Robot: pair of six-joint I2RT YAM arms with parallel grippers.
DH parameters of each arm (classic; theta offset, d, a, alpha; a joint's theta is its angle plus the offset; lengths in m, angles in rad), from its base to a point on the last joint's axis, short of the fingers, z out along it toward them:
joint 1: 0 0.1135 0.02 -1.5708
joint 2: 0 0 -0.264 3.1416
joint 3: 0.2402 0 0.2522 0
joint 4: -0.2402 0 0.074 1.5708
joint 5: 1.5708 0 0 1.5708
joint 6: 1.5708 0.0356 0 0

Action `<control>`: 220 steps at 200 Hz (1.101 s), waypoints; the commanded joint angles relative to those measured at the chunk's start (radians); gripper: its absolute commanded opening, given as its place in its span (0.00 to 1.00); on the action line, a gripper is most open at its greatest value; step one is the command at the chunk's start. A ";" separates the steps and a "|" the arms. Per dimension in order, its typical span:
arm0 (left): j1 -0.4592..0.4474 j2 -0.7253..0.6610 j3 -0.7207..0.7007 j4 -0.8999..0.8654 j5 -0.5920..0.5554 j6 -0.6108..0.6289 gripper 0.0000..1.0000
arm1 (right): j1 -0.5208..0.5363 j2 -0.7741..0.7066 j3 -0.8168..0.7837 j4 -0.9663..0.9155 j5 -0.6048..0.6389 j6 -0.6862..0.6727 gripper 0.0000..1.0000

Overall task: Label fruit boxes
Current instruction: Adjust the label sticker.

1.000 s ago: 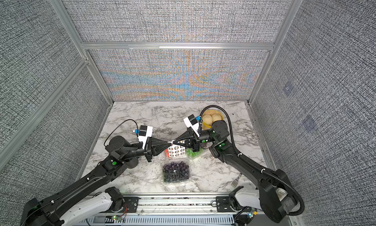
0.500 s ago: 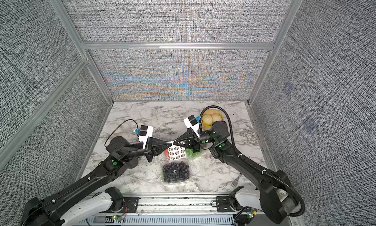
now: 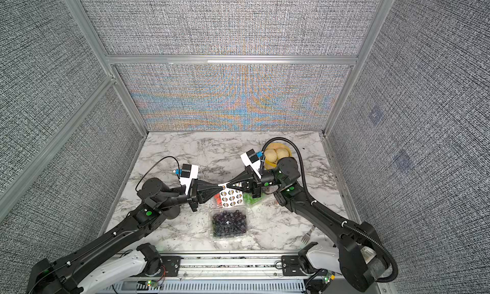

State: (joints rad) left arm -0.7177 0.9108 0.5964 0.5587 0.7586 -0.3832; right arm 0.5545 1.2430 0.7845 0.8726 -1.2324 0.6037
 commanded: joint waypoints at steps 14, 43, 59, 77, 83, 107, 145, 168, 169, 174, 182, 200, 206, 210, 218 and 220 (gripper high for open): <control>0.001 0.002 0.002 0.033 0.016 -0.011 0.00 | 0.002 0.007 0.002 0.025 -0.004 0.000 0.00; 0.001 0.022 0.002 0.067 0.035 -0.035 0.00 | 0.007 0.018 0.006 0.040 -0.006 0.011 0.00; 0.001 0.025 -0.001 0.079 0.033 -0.042 0.00 | 0.006 0.018 0.006 0.040 -0.007 0.010 0.00; 0.001 0.016 -0.007 0.082 0.038 -0.036 0.00 | 0.007 0.016 0.004 0.040 -0.008 0.007 0.00; 0.001 0.011 -0.011 0.087 0.040 -0.039 0.00 | 0.007 0.016 0.004 0.040 -0.009 0.009 0.00; 0.001 -0.006 -0.016 0.083 0.037 -0.042 0.00 | 0.005 0.012 0.004 0.038 -0.009 0.008 0.00; 0.003 -0.087 -0.032 -0.042 -0.103 0.037 0.51 | 0.003 -0.022 -0.002 -0.013 0.008 -0.031 0.00; 0.001 -0.134 -0.103 0.049 -0.249 0.011 0.62 | 0.006 -0.037 -0.022 0.011 0.042 -0.024 0.00; 0.001 -0.134 -0.106 0.056 -0.251 0.010 0.63 | 0.007 -0.038 -0.023 0.012 0.043 -0.023 0.00; 0.000 -0.130 -0.117 0.088 -0.251 0.002 0.63 | 0.009 -0.040 -0.026 0.021 0.052 -0.019 0.00; 0.001 -0.118 -0.115 0.104 -0.220 0.004 0.63 | 0.015 -0.042 -0.025 0.031 0.053 -0.015 0.00; 0.001 -0.069 -0.056 0.055 -0.114 0.005 0.62 | 0.021 -0.046 -0.018 0.033 0.059 -0.015 0.00; 0.001 -0.052 -0.039 0.042 -0.078 0.004 0.61 | 0.021 -0.047 -0.015 0.030 0.059 -0.017 0.00; 0.000 -0.041 -0.032 0.043 -0.052 0.005 0.60 | 0.021 -0.048 -0.014 0.027 0.060 -0.018 0.00; 0.001 -0.025 -0.026 0.057 -0.036 0.004 0.56 | 0.020 -0.050 -0.011 0.015 0.058 -0.025 0.00; 0.001 -0.022 -0.027 0.063 -0.037 0.002 0.55 | 0.021 -0.052 -0.009 0.011 0.058 -0.027 0.00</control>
State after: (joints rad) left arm -0.7174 0.8536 0.5430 0.5827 0.6216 -0.3782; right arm 0.5755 1.1995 0.7616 0.8711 -1.1851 0.5888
